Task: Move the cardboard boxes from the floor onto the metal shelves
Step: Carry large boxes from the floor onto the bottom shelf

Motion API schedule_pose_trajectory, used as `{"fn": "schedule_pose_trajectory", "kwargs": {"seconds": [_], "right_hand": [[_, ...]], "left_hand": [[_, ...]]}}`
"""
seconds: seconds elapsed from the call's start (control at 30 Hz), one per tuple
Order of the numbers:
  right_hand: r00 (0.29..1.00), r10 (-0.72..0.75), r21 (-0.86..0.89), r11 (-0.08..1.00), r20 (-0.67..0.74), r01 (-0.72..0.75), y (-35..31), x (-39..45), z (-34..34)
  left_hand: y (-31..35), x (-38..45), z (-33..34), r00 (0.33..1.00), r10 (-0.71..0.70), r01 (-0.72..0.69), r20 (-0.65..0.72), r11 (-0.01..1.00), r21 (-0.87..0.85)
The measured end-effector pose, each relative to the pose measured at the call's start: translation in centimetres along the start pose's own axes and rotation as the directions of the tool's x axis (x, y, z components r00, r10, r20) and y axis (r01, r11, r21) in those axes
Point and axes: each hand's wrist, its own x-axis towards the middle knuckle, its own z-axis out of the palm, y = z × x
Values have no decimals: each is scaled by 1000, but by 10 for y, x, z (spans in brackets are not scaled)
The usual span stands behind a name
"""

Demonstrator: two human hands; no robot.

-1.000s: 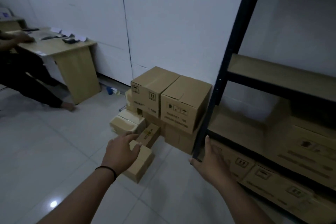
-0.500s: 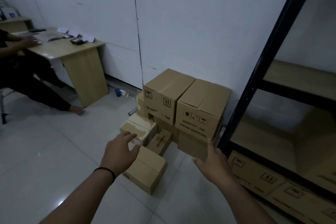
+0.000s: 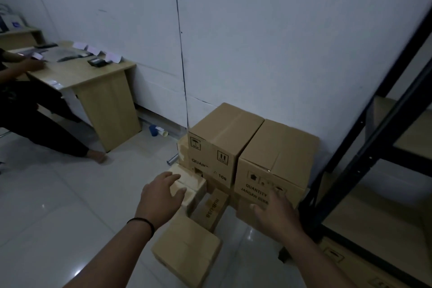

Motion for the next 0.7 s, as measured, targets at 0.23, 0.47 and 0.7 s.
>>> {"fn": "schedule_pose_trajectory", "kwargs": {"seconds": [0.23, 0.47, 0.7], "right_hand": [[998, 53, 70, 996, -20, -51, -44, 54, 3], [981, 191, 188, 966, -46, -179, -107, 96, 18], [963, 269, 257, 933, -33, -252, -134, 127, 33]], "left_hand": [[-27, 85, -6, 999, 46, -45, 21, 999, -9], [-71, 179, -18, 984, 134, -129, 116, 990, -54], [-84, 247, -14, 958, 200, -180, 206, 978, -109]]}}
